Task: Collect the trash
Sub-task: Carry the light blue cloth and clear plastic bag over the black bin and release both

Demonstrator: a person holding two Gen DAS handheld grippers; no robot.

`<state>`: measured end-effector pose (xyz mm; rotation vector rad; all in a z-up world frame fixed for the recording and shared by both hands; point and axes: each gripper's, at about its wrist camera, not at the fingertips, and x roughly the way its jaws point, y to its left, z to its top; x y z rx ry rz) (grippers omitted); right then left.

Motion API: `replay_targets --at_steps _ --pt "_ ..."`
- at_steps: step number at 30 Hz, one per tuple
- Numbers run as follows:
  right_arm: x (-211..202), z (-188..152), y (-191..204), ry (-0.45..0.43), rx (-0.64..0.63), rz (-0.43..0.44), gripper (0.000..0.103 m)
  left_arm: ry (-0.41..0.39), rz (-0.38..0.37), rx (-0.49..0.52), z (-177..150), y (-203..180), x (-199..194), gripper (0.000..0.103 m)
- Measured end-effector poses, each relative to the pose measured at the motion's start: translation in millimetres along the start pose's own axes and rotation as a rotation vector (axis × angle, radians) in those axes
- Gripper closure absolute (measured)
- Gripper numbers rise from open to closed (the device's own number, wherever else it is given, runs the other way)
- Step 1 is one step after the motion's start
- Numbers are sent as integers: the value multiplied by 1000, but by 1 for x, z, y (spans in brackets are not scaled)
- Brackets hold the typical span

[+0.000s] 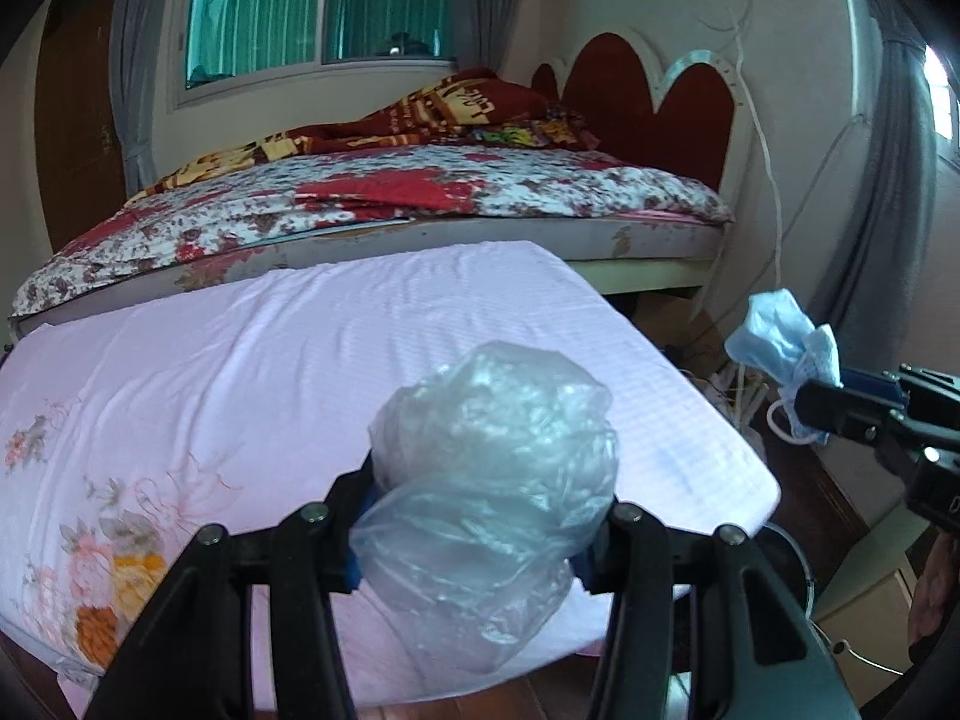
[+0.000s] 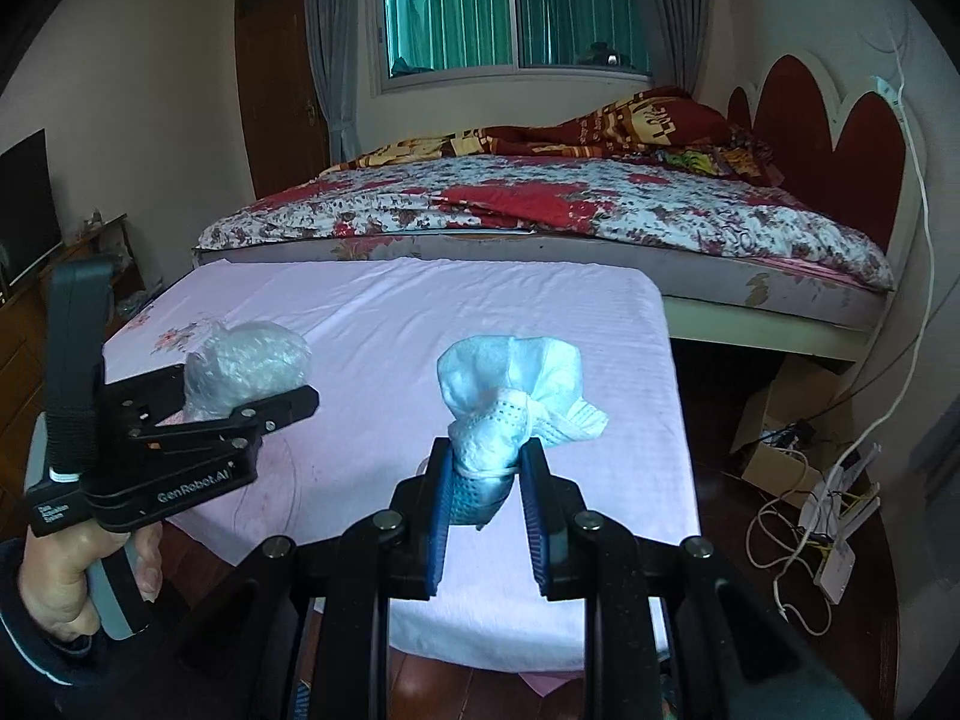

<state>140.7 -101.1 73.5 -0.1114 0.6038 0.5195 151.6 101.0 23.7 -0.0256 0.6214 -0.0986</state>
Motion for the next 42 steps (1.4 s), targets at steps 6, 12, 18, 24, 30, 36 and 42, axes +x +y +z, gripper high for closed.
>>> replay_targets --at_steps 6,12,18,24,30,36,42 --pt "-36 -26 -15 -23 10 -12 80 4 -33 21 -12 -27 -7 52" --pt "-56 -50 -40 -33 37 -35 80 1 -61 55 -19 -58 -12 52" --pt "-73 -72 -64 -52 65 -63 80 -2 -91 84 -23 -84 -18 52" --pt "-88 -91 -86 -66 117 -84 80 13 -137 135 -33 -116 -16 52" --pt "-99 -113 -109 -51 160 -123 80 40 -201 178 -43 -148 -10 52" --pt "-109 -135 -130 -31 192 -164 79 83 -264 227 -57 -182 -1 52" --pt "-115 -163 -155 10 229 -216 79 133 -313 274 -72 -215 11 52"
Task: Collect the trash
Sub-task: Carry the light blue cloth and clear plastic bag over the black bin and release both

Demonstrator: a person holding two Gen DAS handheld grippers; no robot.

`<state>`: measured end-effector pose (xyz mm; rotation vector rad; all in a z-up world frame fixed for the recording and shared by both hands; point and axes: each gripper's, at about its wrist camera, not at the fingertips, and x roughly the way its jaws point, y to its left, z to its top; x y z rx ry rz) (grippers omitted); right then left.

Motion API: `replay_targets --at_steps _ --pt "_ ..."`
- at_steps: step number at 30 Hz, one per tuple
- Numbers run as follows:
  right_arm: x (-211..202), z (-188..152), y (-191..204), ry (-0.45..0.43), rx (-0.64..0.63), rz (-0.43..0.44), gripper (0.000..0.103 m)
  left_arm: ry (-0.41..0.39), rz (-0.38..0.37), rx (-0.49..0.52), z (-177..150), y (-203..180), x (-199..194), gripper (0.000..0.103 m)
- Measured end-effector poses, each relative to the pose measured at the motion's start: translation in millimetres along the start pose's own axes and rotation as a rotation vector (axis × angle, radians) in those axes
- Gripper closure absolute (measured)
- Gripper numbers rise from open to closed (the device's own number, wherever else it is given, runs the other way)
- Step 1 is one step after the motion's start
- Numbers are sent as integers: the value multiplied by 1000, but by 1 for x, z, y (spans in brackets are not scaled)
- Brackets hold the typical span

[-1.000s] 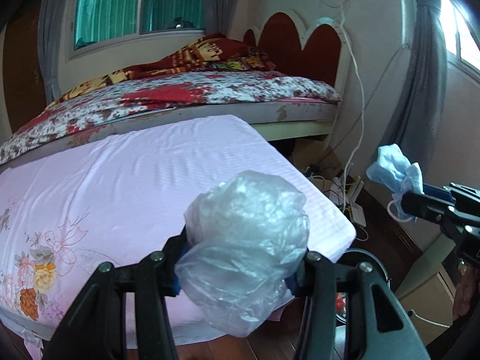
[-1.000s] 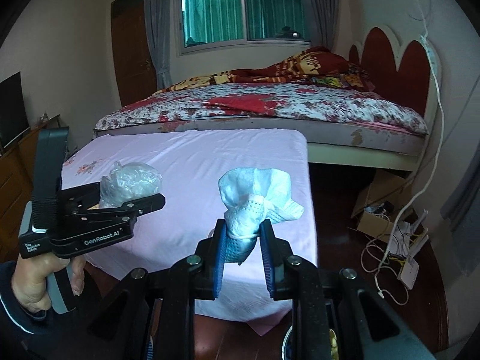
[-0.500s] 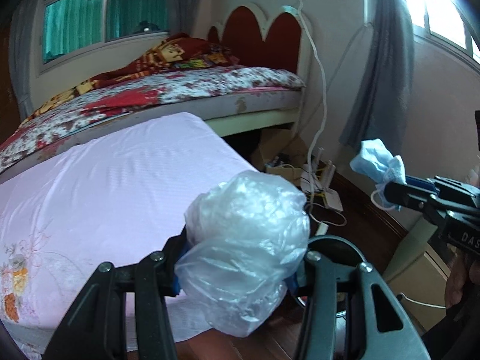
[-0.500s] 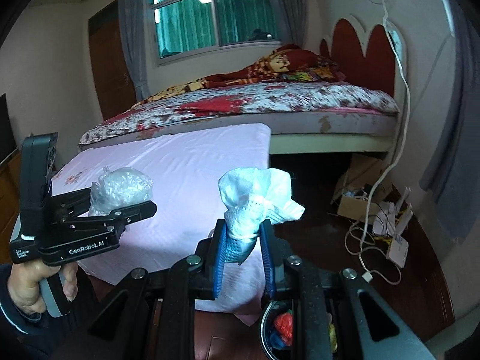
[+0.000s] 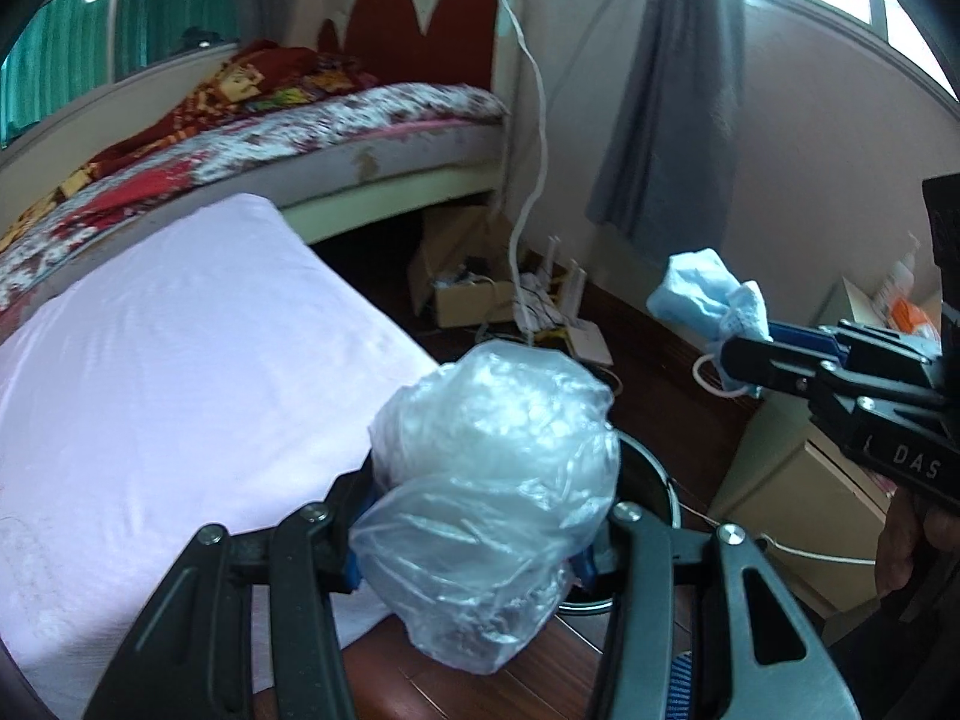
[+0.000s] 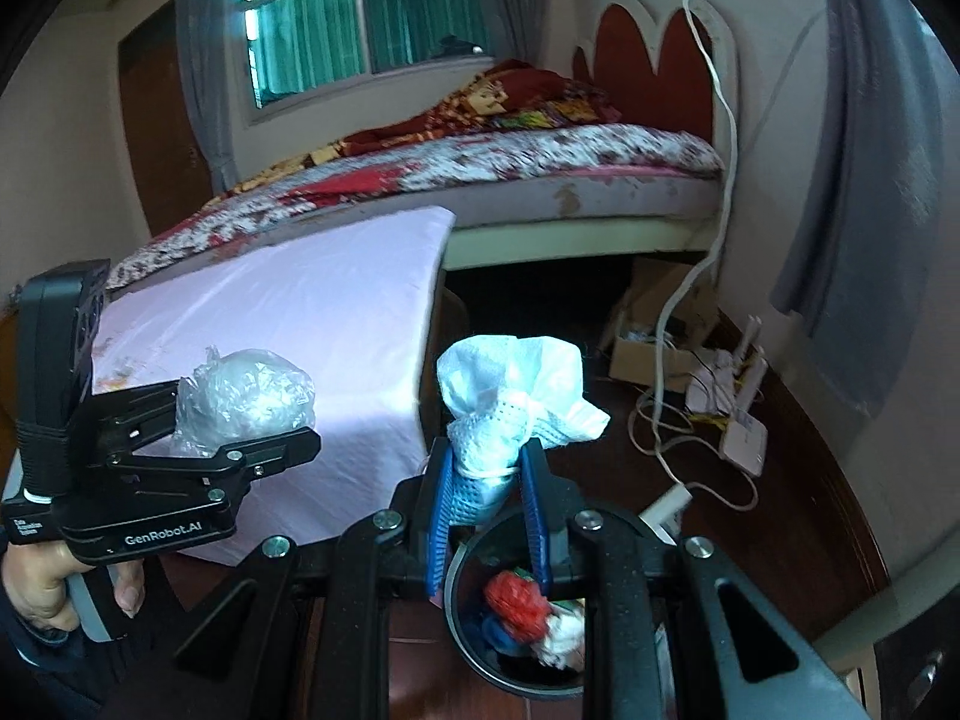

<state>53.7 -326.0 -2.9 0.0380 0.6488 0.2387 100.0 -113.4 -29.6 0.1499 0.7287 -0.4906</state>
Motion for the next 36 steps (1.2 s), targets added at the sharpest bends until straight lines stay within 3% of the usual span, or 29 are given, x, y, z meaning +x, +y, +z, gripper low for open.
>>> replay_targets --at_steps 11,19,36 --pt "8 -38 -45 79 54 -52 79 71 -83 42 -11 -42 38 52" --pt "34 -67 -70 159 86 -74 79 141 -131 40 -25 -50 69 52" --pt "110 -105 -72 357 -6 -71 79 281 -179 39 -44 -48 135 52"
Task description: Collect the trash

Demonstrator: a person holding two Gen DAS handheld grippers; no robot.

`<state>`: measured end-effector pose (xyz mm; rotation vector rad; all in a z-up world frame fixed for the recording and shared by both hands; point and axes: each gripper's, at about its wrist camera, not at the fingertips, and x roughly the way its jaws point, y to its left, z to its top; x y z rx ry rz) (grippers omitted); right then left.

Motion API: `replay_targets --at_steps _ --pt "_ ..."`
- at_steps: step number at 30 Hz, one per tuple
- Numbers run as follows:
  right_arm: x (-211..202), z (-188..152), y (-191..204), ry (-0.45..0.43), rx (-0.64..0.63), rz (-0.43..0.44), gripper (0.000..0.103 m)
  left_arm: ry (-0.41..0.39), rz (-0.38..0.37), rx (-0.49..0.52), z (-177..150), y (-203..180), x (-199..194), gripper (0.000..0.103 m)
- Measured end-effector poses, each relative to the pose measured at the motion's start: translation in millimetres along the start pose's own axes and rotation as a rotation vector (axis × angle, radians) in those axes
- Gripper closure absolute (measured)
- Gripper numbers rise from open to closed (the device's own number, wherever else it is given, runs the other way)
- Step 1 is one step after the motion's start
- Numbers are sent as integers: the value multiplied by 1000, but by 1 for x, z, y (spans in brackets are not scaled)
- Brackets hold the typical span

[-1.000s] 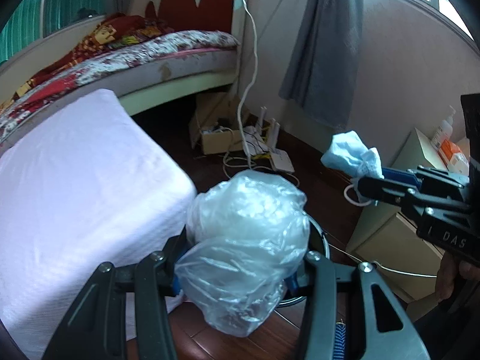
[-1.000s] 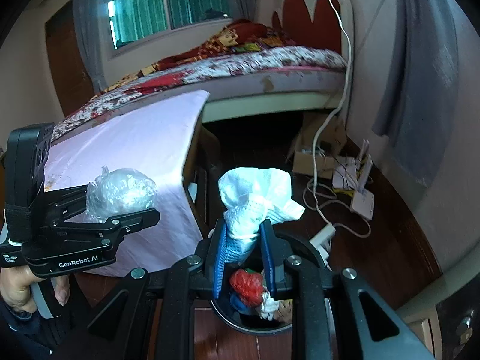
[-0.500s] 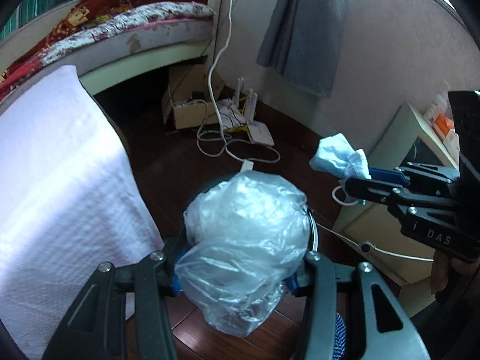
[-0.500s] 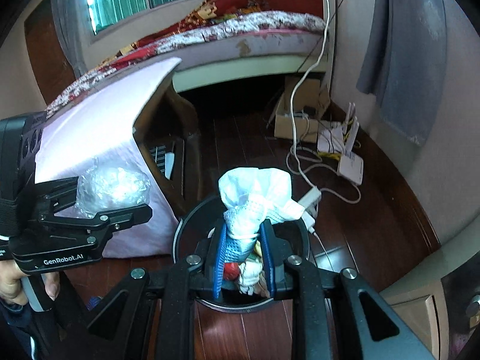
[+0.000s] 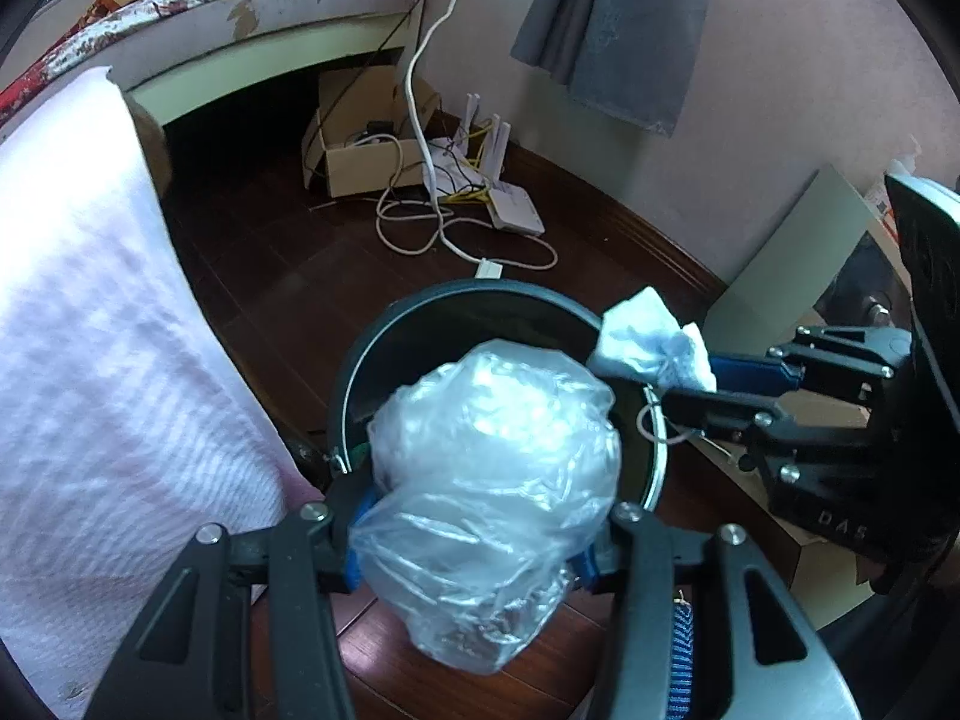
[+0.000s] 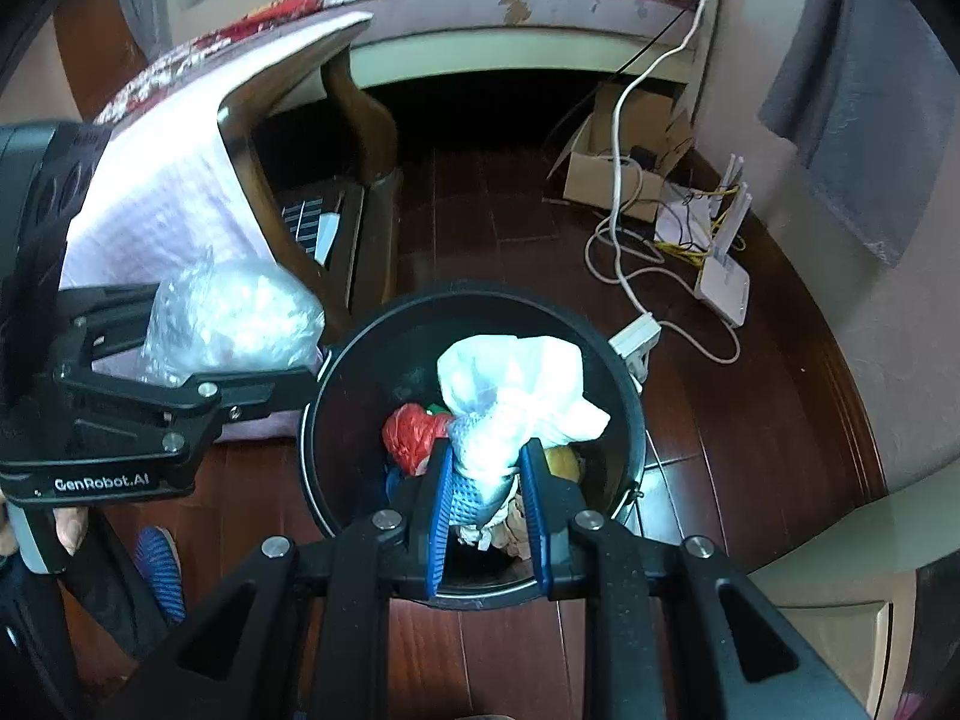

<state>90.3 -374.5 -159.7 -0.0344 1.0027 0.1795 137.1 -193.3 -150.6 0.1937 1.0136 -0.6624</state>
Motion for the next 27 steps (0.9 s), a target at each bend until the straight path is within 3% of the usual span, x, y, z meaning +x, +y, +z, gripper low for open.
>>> replay_targets --at_steps 7,8,9,10,12,20,27 --pt "18 -2 2 45 -10 12 79 38 -46 -31 -1 10 24 49" --pt "21 -2 3 53 -19 17 79 41 -56 -37 -3 11 24 35" --pt "24 -2 4 64 -29 14 70 54 -54 -50 -4 13 28 12" --pt "30 -4 3 82 -36 -8 39 56 -36 -67 -6 16 28 5" --pt "42 -10 -1 117 -34 -60 0 45 -46 -112 -11 23 25 2" --pt "43 -15 -3 128 -20 -123 0 -12 105 -162 -23 38 4 1" --pt "27 -7 6 83 3 -117 0 -47 161 -141 -27 36 -10 1"
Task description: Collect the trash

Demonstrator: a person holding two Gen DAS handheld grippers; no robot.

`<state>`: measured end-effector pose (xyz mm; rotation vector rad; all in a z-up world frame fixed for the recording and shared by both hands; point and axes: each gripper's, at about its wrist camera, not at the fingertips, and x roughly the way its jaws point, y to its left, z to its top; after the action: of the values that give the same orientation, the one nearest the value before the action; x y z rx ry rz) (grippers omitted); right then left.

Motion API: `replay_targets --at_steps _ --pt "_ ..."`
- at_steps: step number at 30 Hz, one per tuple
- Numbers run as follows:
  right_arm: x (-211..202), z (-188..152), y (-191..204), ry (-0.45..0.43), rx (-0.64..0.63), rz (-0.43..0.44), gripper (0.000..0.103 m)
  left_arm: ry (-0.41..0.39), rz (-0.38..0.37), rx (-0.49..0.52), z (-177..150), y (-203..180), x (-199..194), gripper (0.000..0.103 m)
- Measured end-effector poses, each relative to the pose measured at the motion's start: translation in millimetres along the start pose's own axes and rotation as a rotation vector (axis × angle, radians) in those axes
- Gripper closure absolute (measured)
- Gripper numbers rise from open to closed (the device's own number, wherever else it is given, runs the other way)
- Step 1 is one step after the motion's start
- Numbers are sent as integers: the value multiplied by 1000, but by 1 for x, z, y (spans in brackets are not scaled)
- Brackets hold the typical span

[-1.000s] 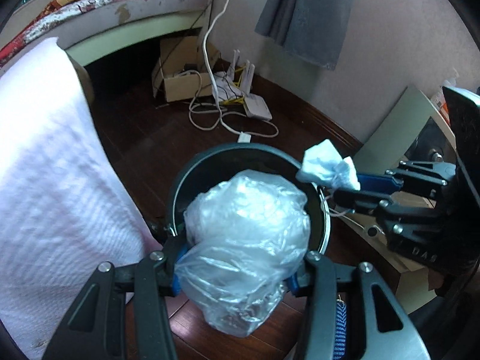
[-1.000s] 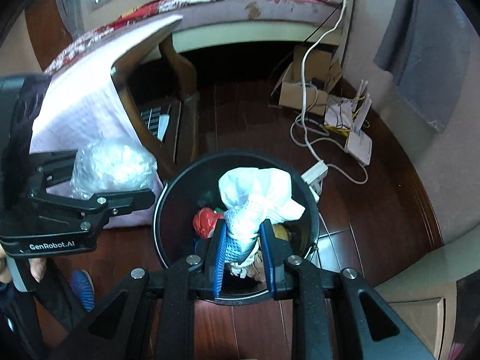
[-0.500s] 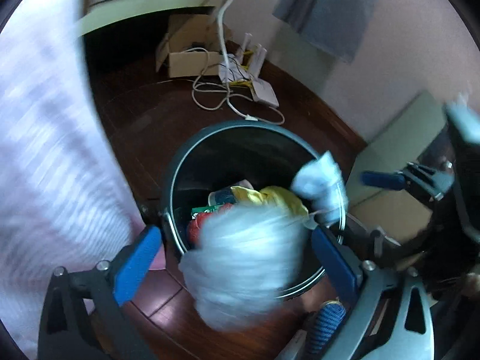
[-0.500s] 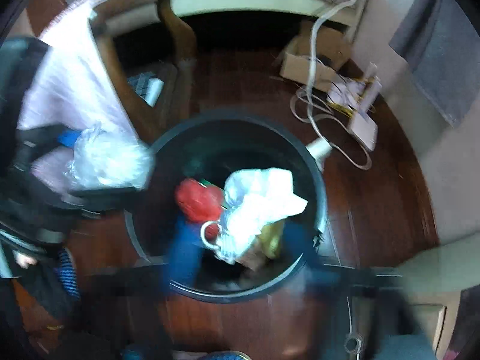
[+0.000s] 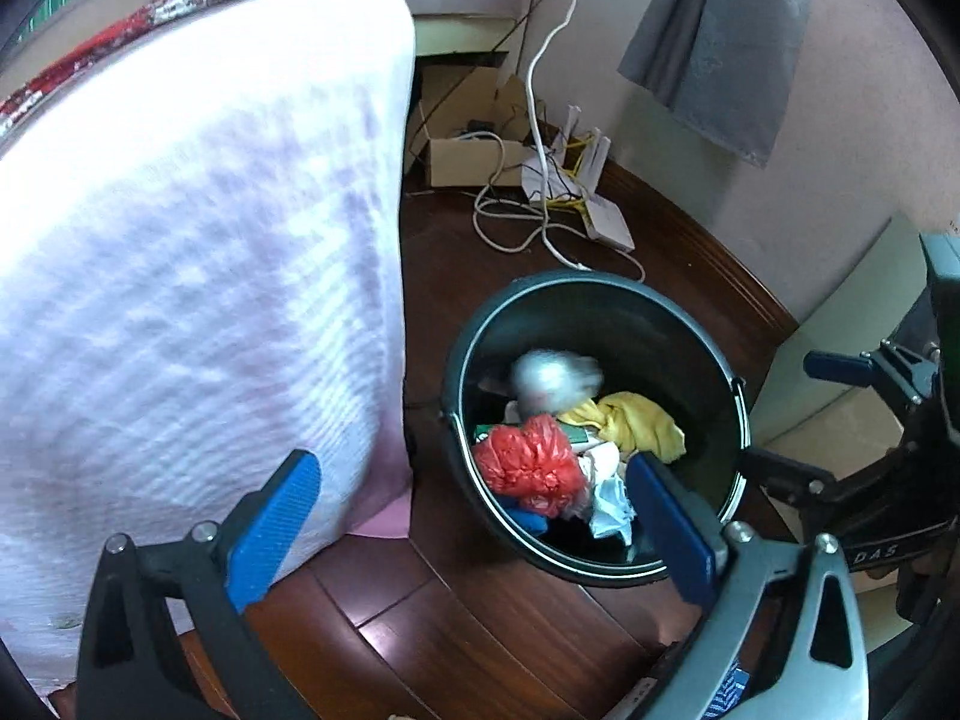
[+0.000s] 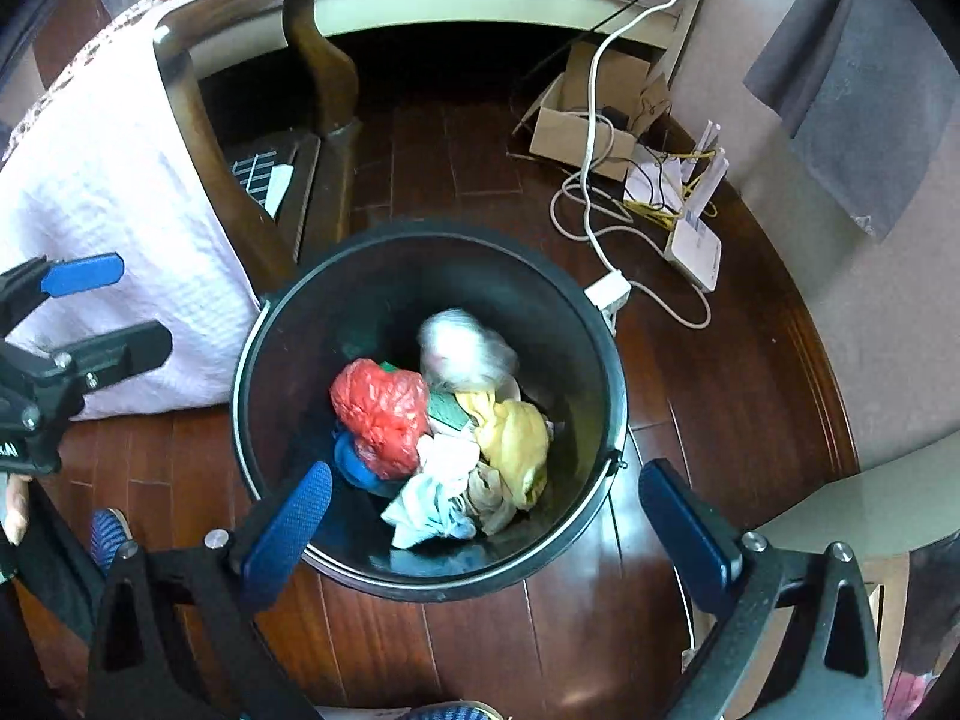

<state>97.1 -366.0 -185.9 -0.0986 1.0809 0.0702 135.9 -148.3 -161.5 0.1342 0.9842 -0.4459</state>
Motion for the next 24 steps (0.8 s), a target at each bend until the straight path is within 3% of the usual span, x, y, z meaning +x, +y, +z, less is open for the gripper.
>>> replay_targets --at_steps 24 --pt "-120 11 38 -208 19 -13 0 -180 83 46 -3 -7 -120 1"
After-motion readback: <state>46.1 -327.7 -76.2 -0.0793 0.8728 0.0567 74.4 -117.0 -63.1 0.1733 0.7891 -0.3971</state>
